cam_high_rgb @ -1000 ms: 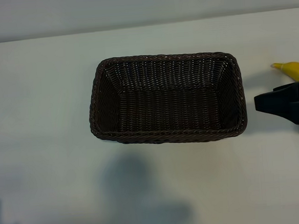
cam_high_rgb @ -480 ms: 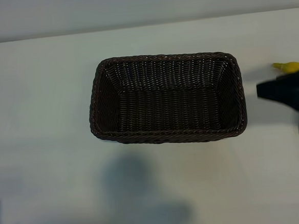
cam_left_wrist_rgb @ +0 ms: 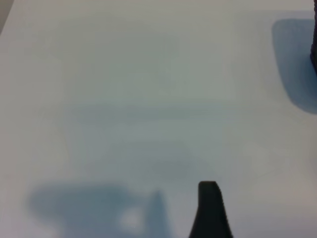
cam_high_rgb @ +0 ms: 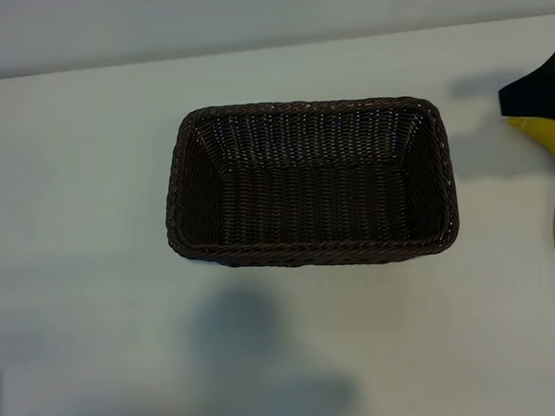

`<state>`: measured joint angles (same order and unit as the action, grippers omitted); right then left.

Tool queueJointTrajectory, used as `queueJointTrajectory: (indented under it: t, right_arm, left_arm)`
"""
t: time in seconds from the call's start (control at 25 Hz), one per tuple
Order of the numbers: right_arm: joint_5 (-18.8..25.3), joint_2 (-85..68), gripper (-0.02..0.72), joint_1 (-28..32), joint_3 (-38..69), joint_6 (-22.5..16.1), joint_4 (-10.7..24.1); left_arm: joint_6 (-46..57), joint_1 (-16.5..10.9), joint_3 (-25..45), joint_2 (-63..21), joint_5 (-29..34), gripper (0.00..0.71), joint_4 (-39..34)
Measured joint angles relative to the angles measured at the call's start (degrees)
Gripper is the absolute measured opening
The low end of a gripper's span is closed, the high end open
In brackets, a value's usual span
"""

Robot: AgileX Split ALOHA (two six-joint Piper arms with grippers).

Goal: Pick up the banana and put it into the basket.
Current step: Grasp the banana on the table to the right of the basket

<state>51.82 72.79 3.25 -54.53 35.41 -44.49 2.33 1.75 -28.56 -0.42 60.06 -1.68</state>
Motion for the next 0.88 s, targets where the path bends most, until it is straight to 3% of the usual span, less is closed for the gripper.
queueJointTrajectory:
  t: [0.32, 0.52, 0.64, 0.88]
  right_arm:
    - [5.43, 8.64, 0.559, 0.0, -9.47, -18.62, 18.14]
    - [8.63, 13.41, 0.559, 0.0, -13.49, -27.95, 28.37]
    - [9.76, 15.79, 0.559, 0.0, -13.9, -30.14, 30.19]
    - [8.5, 20.4, 0.559, 0.0, -13.9, -30.26, 32.8]
  left_arm:
    - [0.0, 0.0, 0.0, 0.0, 0.0, 0.541, 0.0]
    - [0.0, 0.0, 0.0, 0.0, 0.0, 0.541, 0.0]
    - [0.0, 0.0, 0.0, 0.0, 0.0, 0.541, 0.0]
    - [0.0, 0.0, 0.0, 0.0, 0.0, 0.541, 0.0]
